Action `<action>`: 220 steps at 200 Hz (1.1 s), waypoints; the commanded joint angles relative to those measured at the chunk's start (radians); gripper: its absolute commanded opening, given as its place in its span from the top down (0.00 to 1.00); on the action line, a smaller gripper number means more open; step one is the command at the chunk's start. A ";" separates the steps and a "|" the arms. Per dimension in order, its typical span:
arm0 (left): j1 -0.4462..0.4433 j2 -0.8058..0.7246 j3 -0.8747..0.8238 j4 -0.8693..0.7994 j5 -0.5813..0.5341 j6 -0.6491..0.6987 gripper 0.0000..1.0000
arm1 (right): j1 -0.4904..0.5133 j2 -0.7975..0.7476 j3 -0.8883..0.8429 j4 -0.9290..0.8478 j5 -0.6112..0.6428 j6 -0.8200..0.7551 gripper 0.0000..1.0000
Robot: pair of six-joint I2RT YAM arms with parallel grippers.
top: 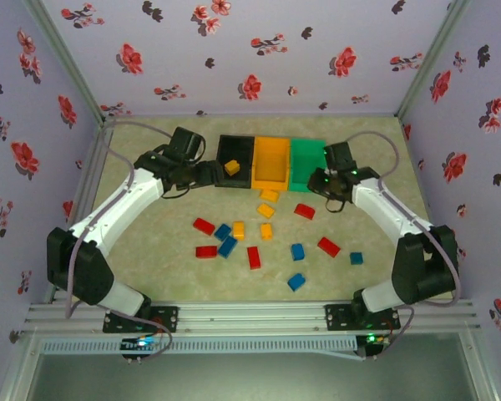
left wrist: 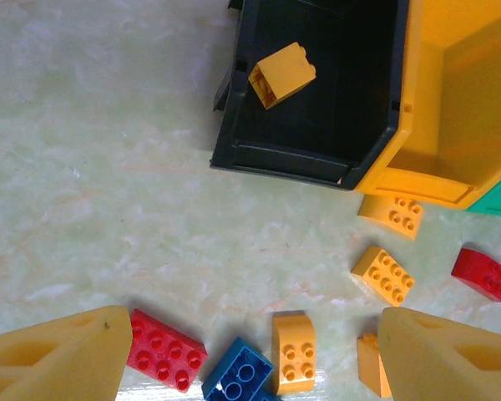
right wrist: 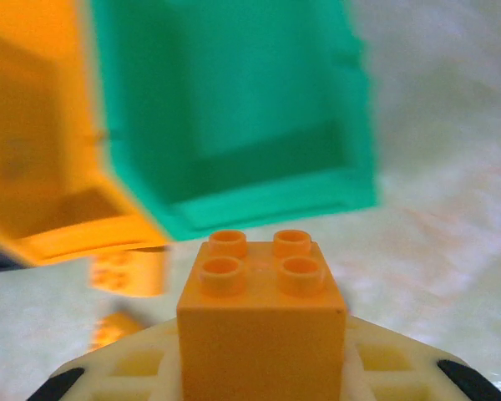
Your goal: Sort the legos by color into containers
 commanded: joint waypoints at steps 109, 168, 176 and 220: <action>-0.031 -0.113 -0.096 -0.040 -0.045 -0.067 0.22 | 0.262 0.638 0.797 -0.095 0.053 -0.131 0.81; -0.057 -0.111 -0.129 -0.027 -0.045 -0.081 0.22 | 0.262 0.847 1.100 -0.214 0.004 -0.159 0.58; -0.060 -0.108 -0.133 -0.024 -0.045 -0.081 0.22 | 0.262 0.855 1.120 -0.223 0.005 -0.162 0.53; -0.088 -0.079 -0.134 -0.023 -0.043 -0.086 0.22 | 0.261 0.826 1.130 -0.256 0.027 -0.180 0.39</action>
